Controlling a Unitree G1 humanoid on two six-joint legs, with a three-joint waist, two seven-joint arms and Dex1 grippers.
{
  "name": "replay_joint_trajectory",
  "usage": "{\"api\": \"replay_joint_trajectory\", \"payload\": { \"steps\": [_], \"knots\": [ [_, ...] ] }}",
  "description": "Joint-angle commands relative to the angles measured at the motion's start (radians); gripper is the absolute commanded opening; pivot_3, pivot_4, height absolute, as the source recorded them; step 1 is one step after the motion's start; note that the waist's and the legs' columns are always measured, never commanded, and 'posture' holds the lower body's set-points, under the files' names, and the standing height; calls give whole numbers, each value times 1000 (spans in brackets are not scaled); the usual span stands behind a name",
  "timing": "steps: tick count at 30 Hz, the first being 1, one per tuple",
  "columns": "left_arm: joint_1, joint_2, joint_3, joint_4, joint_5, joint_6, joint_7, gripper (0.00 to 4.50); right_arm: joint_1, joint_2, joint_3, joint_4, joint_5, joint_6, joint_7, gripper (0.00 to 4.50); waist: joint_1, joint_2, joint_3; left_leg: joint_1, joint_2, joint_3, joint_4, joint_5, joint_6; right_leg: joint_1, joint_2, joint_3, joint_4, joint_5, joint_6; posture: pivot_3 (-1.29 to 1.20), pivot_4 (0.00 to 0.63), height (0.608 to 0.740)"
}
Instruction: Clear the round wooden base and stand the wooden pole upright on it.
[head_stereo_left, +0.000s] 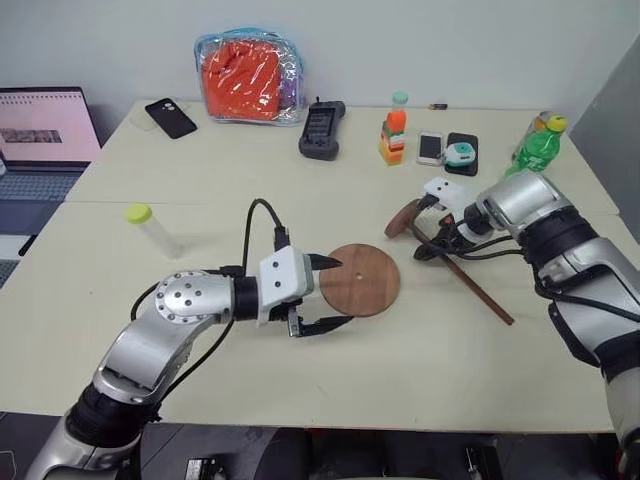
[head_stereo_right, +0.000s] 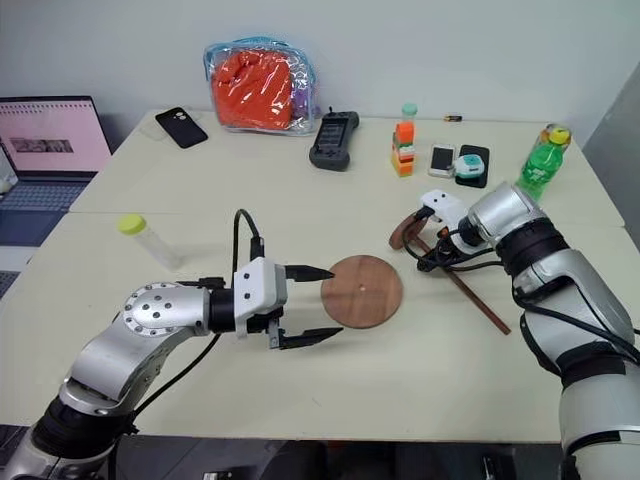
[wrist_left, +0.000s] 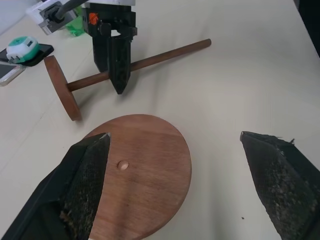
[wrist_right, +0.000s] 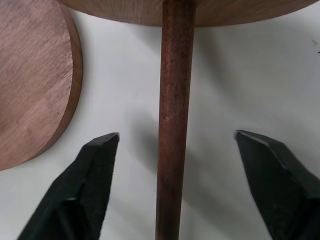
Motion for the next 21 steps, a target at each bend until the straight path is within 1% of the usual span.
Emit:
{"api": "replay_joint_trajectory", "payload": {
  "steps": [1,4,5,7,9,12,15,18,21],
  "knots": [
    [3,-2,-4,-1,25,-38,-8,4346,-54,10,9,56,-62,-36,96,2703,0,0,0,0,0,0,0,0,0,0,0,0,0,0,0,0,150,740],
    [0,-19,-17,0,34,-41,-5,4346,-66,27,1,101,-98,-46,121,2077,1,0,0,0,0,0,0,0,0,0,0,0,1,0,0,0,150,740],
    [0,-23,-20,-1,37,-43,-7,4346,-69,32,-3,112,-108,-46,130,1727,1,0,0,0,0,0,0,0,0,0,0,0,1,0,0,0,150,740],
    [4,-25,-24,-3,42,-46,-10,4346,-72,41,-13,127,-122,-44,139,1409,1,0,0,0,0,0,0,0,0,-1,0,0,1,0,0,0,150,740],
    [9,-23,-24,-4,43,-47,-14,4346,-71,47,-23,134,-136,-43,146,891,0,0,0,-3,0,1,1,0,-1,-5,0,0,4,0,0,0,150,740],
    [12,-22,-22,-1,44,-49,-20,4346,-72,58,-50,146,-141,-18,142,272,0,0,0,-5,0,3,2,1,-1,-11,-1,3,10,0,0,0,150,740],
    [14,-21,-18,8,46,-52,-28,4346,-74,65,-79,152,-150,-9,133,239,0,0,0,-5,1,4,2,1,-1,-13,-1,4,13,0,0,0,150,740],
    [7,-10,-4,27,42,-51,-43,4346,-105,65,-142,155,-137,19,109,239,-1,0,0,-5,1,4,2,1,-1,-13,-1,3,14,0,0,0,150,740],
    [2,6,38,46,16,-34,-57,4346,-158,56,-234,108,-107,64,70,239,-1,1,0,-5,1,4,2,1,-1,-14,-1,4,14,0,0,0,150,740]
  ]
}}
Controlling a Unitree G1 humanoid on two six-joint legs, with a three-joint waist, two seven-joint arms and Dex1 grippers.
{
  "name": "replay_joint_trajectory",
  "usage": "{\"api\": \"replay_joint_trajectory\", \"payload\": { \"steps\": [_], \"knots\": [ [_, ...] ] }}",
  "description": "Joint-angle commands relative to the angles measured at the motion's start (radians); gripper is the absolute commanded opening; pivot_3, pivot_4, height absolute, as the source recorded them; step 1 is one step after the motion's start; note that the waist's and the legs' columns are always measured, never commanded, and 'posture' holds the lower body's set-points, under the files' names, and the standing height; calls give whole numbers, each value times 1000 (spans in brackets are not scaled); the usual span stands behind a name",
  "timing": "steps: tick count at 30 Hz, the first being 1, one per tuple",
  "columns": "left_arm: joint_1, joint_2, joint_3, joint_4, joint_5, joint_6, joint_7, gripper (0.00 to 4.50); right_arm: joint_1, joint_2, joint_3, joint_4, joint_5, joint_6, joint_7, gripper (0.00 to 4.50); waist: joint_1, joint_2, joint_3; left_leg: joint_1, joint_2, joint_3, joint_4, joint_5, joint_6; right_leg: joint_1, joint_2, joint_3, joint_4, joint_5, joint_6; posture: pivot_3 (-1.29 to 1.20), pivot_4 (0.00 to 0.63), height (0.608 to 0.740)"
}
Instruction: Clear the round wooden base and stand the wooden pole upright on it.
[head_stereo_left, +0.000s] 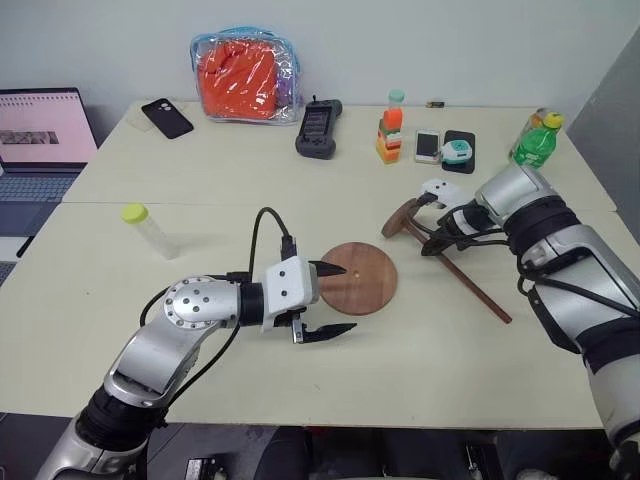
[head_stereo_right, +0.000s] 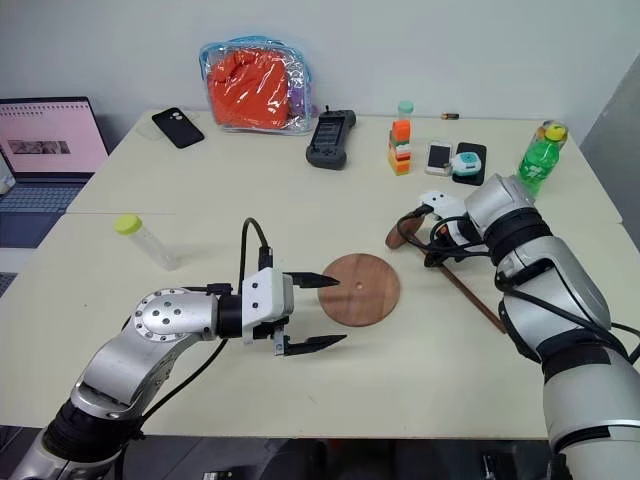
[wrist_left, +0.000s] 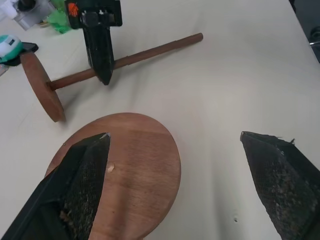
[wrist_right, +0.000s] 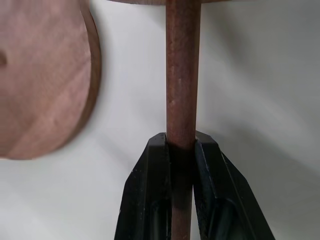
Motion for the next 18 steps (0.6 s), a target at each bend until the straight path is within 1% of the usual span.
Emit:
{"api": "replay_joint_trajectory", "payload": {
  "steps": [1,4,6,8,10,12,14,16,18],
  "knots": [
    [-12,29,87,16,-50,17,-17,4346,-118,-29,-179,-101,55,46,-71,239,0,1,1,0,0,0,0,0,0,0,0,0,0,0,0,0,150,740],
    [-5,68,178,51,-99,57,-29,4346,-119,-41,-413,-302,144,78,-192,238,1,1,1,0,1,0,0,0,0,-1,0,0,0,0,0,0,150,740],
    [10,103,218,69,-105,68,-40,4346,-32,-27,-524,-541,179,65,-281,238,1,1,1,-1,1,-1,-1,0,0,-1,0,-1,0,0,0,0,150,740],
    [26,132,245,77,-111,84,-44,4346,104,37,-653,-810,250,23,-352,238,1,0,0,-1,2,-2,-1,0,1,0,0,-3,-1,0,0,0,150,740],
    [41,155,259,73,-118,97,-55,4346,229,110,-726,-1019,295,-23,-426,238,1,0,-1,-1,2,-3,-2,-1,1,1,0,-3,-1,0,0,0,150,740],
    [51,172,262,68,-122,104,-68,4346,358,174,-743,-1179,319,-98,-479,238,2,0,-1,-1,2,-2,-1,-1,1,1,0,-2,0,0,0,0,150,740],
    [52,178,256,68,-123,106,-79,4346,492,226,-709,-1305,319,-202,-512,238,4,0,-1,-1,0,-2,0,0,1,1,0,-3,1,0,0,0,150,740],
    [45,182,244,70,-121,108,-92,4346,605,273,-671,-1389,325,-300,-536,238,4,0,-1,-1,0,-2,0,0,0,1,0,-3,1,0,0,0,150,740],
    [40,186,233,70,-116,109,-105,4346,682,315,-646,-1438,345,-363,-552,238,0,0,-1,-1,0,-2,0,0,0,1,1,-2,1,0,0,0,150,740]
  ]
}}
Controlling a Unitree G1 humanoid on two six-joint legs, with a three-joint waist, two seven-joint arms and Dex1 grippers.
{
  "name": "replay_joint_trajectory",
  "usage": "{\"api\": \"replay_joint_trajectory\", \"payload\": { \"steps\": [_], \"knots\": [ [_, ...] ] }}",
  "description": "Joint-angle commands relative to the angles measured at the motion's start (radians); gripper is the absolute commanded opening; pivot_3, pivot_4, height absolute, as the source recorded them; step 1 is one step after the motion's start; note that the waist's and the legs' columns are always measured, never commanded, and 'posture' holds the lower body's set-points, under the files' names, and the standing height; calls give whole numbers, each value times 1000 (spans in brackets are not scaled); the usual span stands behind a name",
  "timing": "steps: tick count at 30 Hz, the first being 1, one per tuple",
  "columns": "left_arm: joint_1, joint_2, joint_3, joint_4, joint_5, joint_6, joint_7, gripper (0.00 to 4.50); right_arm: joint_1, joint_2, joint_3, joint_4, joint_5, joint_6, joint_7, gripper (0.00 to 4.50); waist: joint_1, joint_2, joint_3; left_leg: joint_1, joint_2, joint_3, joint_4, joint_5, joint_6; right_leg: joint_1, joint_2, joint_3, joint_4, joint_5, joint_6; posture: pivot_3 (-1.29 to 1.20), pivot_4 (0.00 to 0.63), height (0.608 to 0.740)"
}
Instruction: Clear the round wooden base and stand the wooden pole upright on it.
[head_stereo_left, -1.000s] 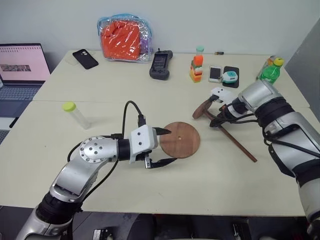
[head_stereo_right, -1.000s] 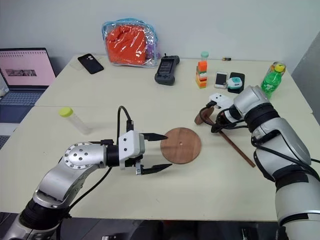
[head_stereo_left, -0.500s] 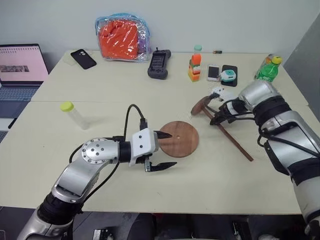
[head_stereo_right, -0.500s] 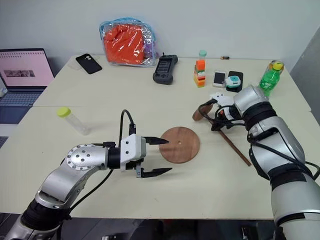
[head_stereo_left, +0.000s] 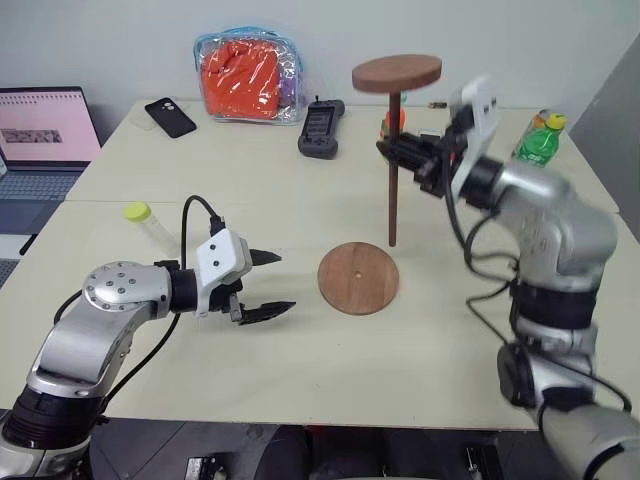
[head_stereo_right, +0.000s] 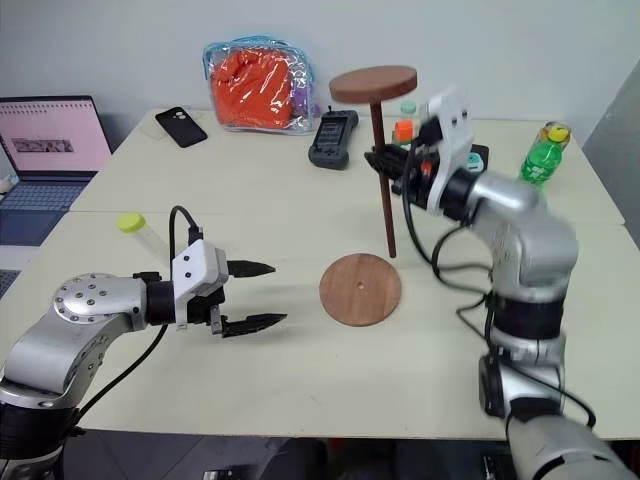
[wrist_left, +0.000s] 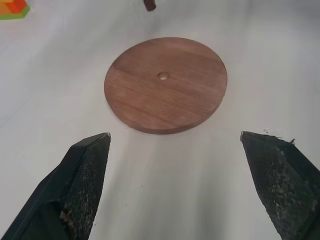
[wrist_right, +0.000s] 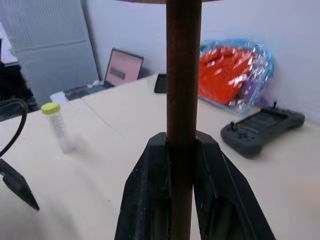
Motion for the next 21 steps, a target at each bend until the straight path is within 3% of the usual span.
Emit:
{"api": "replay_joint_trajectory", "payload": {
  "steps": [1,6,12,21],
  "knots": [
    [-19,25,-15,-20,0,-14,-32,4346,95,65,40,-141,41,-163,-43,238,-3,0,0,0,0,0,0,0,0,0,0,0,0,0,0,0,150,740],
    [-35,26,-31,0,8,-18,-49,4346,222,125,122,-147,25,-317,-78,238,-10,0,0,1,1,0,0,0,-1,0,2,0,1,0,0,0,150,740],
    [-40,19,-42,12,11,-23,-54,4346,267,127,175,-82,1,-441,-94,237,-10,0,0,2,1,0,0,1,-1,0,2,0,1,0,0,0,150,740],
    [-32,22,-51,37,35,-65,-62,4346,283,79,198,-33,13,-454,-104,237,-10,0,0,2,1,0,0,1,-1,0,2,0,1,0,0,0,150,740]
  ]
}}
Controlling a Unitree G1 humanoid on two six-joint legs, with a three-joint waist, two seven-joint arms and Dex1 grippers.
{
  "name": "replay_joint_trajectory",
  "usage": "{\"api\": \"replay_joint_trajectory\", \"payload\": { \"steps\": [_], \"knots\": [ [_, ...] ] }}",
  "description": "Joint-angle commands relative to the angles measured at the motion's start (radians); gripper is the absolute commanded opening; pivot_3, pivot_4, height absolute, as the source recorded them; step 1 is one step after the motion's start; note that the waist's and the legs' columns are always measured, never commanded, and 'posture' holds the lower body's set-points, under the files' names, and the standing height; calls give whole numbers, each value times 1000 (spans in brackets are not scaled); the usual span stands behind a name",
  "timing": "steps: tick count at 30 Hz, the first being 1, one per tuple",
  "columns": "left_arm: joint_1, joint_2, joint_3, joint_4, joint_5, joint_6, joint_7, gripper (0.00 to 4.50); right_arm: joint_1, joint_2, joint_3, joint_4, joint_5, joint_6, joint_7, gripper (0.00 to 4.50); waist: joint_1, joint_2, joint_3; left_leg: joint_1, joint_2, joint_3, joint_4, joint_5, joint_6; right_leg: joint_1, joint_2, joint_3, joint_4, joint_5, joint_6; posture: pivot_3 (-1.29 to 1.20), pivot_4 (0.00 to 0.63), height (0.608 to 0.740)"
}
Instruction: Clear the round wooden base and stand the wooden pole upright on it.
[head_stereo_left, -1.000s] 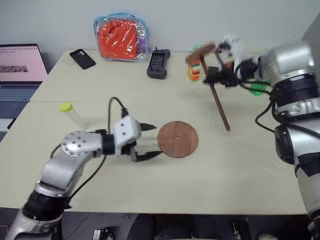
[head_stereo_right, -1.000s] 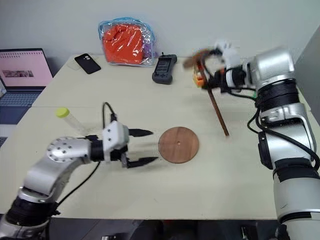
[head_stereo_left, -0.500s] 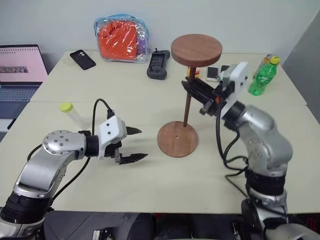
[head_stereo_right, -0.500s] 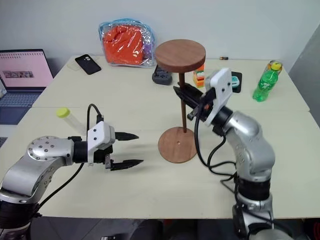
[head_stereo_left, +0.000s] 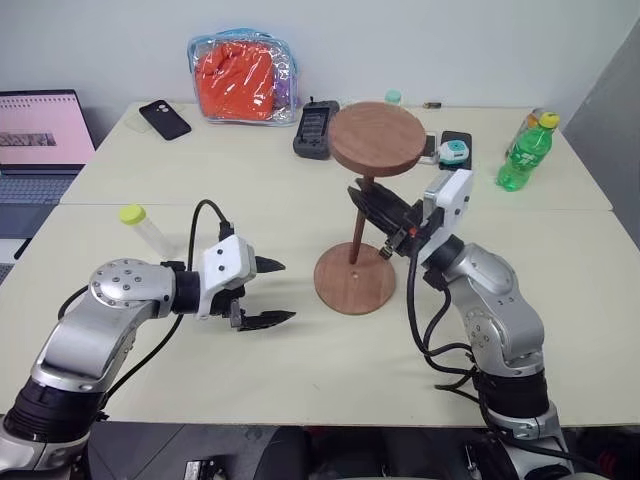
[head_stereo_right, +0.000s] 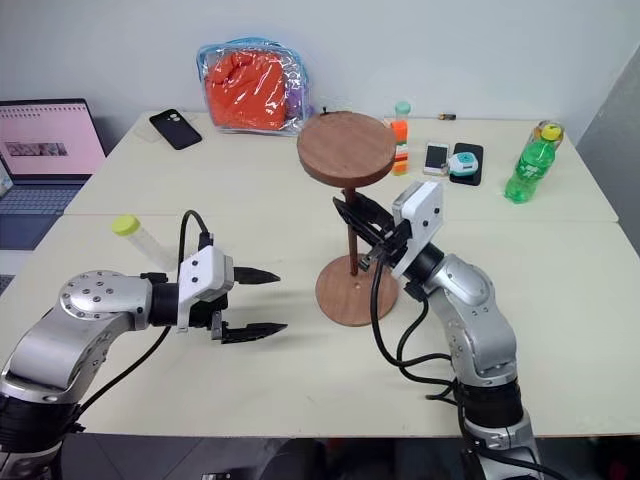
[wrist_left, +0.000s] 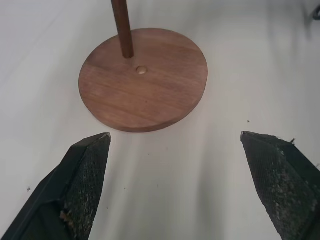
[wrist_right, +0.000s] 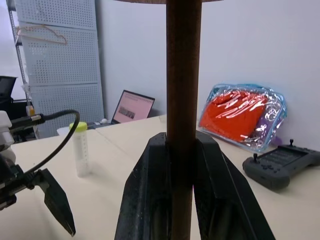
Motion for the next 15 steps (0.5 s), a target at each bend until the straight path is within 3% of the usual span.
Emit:
{"api": "replay_joint_trajectory", "payload": {
  "steps": [1,15],
  "knots": [
    [-8,3,10,-8,5,-27,-7,4346,-2,-11,6,-19,13,-20,-9,237,0,0,0,0,0,0,0,0,0,0,0,0,0,0,0,0,150,740],
    [-10,-3,8,15,19,-56,-13,4346,2,-11,42,13,11,-51,-3,237,0,0,0,0,0,0,0,0,0,0,0,0,0,0,0,0,150,740]
  ]
}}
